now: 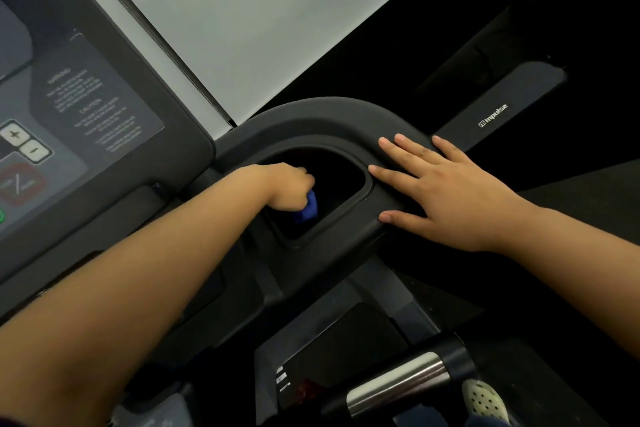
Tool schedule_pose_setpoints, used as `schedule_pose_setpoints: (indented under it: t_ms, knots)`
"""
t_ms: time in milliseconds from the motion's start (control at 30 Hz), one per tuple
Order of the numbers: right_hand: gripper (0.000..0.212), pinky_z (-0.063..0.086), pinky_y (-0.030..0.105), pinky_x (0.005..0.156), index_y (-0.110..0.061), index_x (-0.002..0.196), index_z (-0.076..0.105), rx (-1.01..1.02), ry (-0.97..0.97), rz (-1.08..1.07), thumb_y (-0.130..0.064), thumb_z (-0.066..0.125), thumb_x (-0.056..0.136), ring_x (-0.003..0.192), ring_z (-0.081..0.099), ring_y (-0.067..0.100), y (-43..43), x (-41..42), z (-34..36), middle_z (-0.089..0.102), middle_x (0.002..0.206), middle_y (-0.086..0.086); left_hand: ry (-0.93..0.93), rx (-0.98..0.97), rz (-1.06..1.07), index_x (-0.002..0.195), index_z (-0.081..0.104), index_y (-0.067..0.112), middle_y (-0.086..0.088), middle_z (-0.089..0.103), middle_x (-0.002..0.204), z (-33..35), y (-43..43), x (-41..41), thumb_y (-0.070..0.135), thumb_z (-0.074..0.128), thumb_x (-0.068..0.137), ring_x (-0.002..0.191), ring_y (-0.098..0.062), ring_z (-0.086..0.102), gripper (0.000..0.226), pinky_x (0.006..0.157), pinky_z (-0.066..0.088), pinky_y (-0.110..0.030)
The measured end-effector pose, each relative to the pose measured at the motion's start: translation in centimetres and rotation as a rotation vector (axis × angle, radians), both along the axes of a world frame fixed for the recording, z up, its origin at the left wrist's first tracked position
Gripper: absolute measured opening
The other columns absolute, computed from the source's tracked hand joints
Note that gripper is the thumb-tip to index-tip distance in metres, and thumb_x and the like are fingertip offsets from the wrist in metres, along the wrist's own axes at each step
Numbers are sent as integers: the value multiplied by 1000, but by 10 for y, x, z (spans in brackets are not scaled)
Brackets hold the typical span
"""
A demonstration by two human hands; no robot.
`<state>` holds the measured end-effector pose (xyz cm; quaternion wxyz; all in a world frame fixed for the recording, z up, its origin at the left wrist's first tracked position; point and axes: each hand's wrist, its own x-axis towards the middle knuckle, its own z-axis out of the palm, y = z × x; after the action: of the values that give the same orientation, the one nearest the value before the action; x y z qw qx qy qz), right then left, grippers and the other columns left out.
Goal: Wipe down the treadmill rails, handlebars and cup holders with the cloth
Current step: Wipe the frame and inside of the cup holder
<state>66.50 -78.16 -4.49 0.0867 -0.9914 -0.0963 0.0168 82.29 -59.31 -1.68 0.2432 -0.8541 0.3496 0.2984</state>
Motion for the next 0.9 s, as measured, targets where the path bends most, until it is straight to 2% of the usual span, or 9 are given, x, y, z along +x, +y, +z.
schedule_pose_setpoints:
  t_ms: [133,233,300,367,433,567,633,767,900]
  knots:
    - [80,0,44,118,-32,150,13,-3,12,0,-71,5,80,146,-8,15,1,-1,1,-6,159,-1,28,-47,57,116,54,8,-13,56,123,-2,-2,-5,21,45,94,110,-29,53,28,80,35,-28]
    - [79,-2,43,117,-32,149,12,6,16,2,-71,7,81,145,-9,15,-1,0,1,-7,159,-1,141,-143,130,103,54,12,-13,58,119,-8,-3,-20,23,45,95,101,-26,52,16,77,33,-26]
    - [78,-3,43,117,-32,149,12,9,14,1,-71,8,82,145,-10,14,-2,0,1,-8,159,-2,147,-211,153,91,48,18,-8,58,112,-6,2,-28,23,44,95,87,-18,49,7,70,35,-25]
    - [77,-2,43,118,-32,149,12,16,11,1,-70,10,83,145,-11,14,-2,-1,0,-8,159,-2,134,-285,164,82,43,22,0,55,101,0,9,-35,26,44,96,75,-11,47,14,60,33,-20]
    - [76,-2,43,118,-32,149,13,26,12,-2,-70,12,83,145,-10,14,-1,-1,1,-8,159,-2,92,-377,139,75,37,28,10,49,91,6,18,-43,30,44,97,76,-9,47,22,63,32,-21]
    - [75,-2,43,118,-32,149,17,43,4,-5,-70,15,84,145,-9,13,-2,-1,1,-5,159,-2,-44,-668,80,88,40,26,16,47,91,12,52,-62,37,39,95,80,-5,50,13,68,35,-20]
    - [74,-1,43,118,-32,149,19,48,-2,-7,-70,16,85,146,-7,13,-2,0,0,-3,159,-2,-47,-784,61,92,39,33,20,48,96,18,74,-71,44,35,91,83,-1,52,11,68,39,-16]
    - [73,3,43,117,-32,148,24,39,-14,-6,-70,16,86,146,-3,14,-2,0,-2,2,159,-2,-7,-857,52,97,40,41,23,47,95,27,118,-104,42,38,90,82,3,52,7,70,40,-15]
    - [74,3,42,117,-32,148,24,20,0,-8,-71,16,85,146,-3,13,-3,0,-2,2,159,-2,-18,-891,149,99,46,36,22,49,100,27,150,-126,36,42,90,90,4,55,10,73,37,-7]
